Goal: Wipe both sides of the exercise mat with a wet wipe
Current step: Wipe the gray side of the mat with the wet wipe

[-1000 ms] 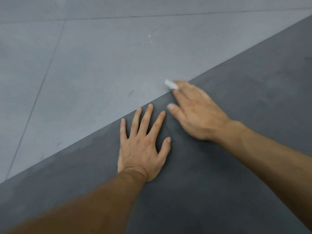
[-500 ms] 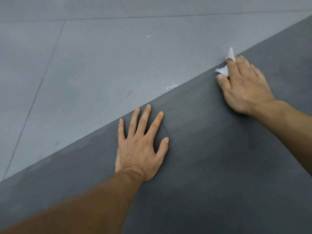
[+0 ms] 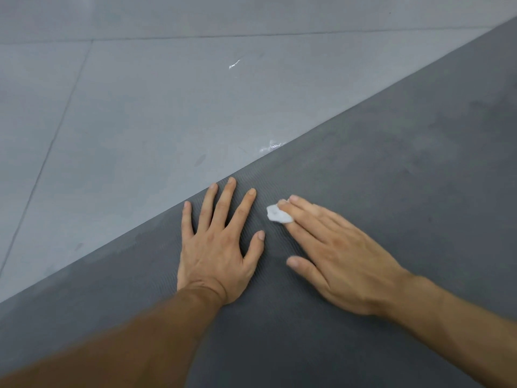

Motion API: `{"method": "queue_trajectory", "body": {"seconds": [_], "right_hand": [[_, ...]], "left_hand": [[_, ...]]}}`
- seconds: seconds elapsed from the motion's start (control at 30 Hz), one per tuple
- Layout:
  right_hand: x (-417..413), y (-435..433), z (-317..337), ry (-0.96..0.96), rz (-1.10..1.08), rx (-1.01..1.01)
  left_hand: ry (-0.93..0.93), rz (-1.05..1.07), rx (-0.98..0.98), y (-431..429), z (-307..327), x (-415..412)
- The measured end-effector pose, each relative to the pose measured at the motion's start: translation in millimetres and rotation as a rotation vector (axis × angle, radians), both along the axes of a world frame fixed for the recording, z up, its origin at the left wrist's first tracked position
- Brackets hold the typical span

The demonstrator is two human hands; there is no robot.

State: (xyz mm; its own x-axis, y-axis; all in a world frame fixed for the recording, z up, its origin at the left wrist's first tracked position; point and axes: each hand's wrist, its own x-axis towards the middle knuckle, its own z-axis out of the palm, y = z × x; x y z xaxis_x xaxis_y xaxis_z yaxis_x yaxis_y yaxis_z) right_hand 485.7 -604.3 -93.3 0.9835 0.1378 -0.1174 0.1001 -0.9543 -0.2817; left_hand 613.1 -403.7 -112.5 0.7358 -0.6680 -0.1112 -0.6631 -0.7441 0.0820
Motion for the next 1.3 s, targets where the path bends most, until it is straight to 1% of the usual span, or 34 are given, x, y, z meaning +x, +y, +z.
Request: {"method": "queue_trajectory", "body": {"seconds": [0.07, 0.13, 0.2, 0.33, 0.4, 0.43, 0.5, 0.57, 0.73, 0.87, 0.93, 0.97, 1.03, 1.17, 1.23, 1.3], "right_hand": [[-4.7, -14.5, -0.4, -0.011, 0.023, -0.063], [0.2, -37.0, -3.3, -0.031, -0.047, -0.091], [11.6, -64.2, -7.1, -0.055, -0.188, -0.096], [26.5, -128.0, -16.7, -0.114, -0.555, -0.053], [27.0, -149.9, -16.6, -0.098, -0.678, -0.026], [26.7, -153.2, -16.8, -0.085, -0.701, -0.006], [23.6, -144.2, -15.8, -0.073, -0.692, 0.041], [16.6, -122.7, -14.3, -0.07, -0.617, 0.07], [-19.2, -52.8, -7.9, -0.02, -0.352, 0.042], [-59.2, 2.1, -0.6, 0.02, -0.069, 0.013], [-74.3, 8.7, -1.7, 0.01, -0.007, -0.03], [-76.5, 3.8, -2.5, -0.001, -0.015, -0.055], [-74.3, -18.5, -4.5, -0.015, -0.112, -0.102], [-57.4, -90.3, -9.9, -0.046, -0.431, -0.172], [-52.3, -122.1, -11.7, -0.027, -0.568, -0.16], [-49.7, -139.1, -12.9, -0.006, -0.641, -0.123]], "left_hand": [[-0.002, 0.003, -0.004, 0.6, -0.1, -0.2], [-0.001, 0.004, -0.005, 1.1, -0.4, 0.1], [0.0, 0.001, -0.008, 1.3, -0.5, 0.4], [0.0, 0.002, -0.013, 1.8, -0.7, 0.4], [-0.002, 0.003, -0.015, 1.6, -1.1, 0.2], [-0.004, 0.002, -0.017, 1.6, -1.3, 0.4], [-0.004, 0.002, -0.029, 1.7, -1.5, 0.4], [-0.006, 0.003, -0.031, 1.6, -1.5, 0.4], [0.0, 0.011, -0.035, 1.5, -1.3, 0.1], [-0.004, 0.014, -0.05, 1.6, -1.8, 0.4], [-0.003, 0.016, -0.061, 0.8, -2.2, -0.3], [-0.001, 0.019, -0.068, 1.3, -1.8, -0.2], [0.002, 0.02, -0.079, 1.3, -1.3, -1.2], [0.003, 0.023, -0.085, 0.4, -1.3, -1.7], [0.003, 0.022, -0.079, 0.2, -1.3, -2.1], [0.001, 0.022, -0.076, 0.7, -1.4, -2.1]]}}
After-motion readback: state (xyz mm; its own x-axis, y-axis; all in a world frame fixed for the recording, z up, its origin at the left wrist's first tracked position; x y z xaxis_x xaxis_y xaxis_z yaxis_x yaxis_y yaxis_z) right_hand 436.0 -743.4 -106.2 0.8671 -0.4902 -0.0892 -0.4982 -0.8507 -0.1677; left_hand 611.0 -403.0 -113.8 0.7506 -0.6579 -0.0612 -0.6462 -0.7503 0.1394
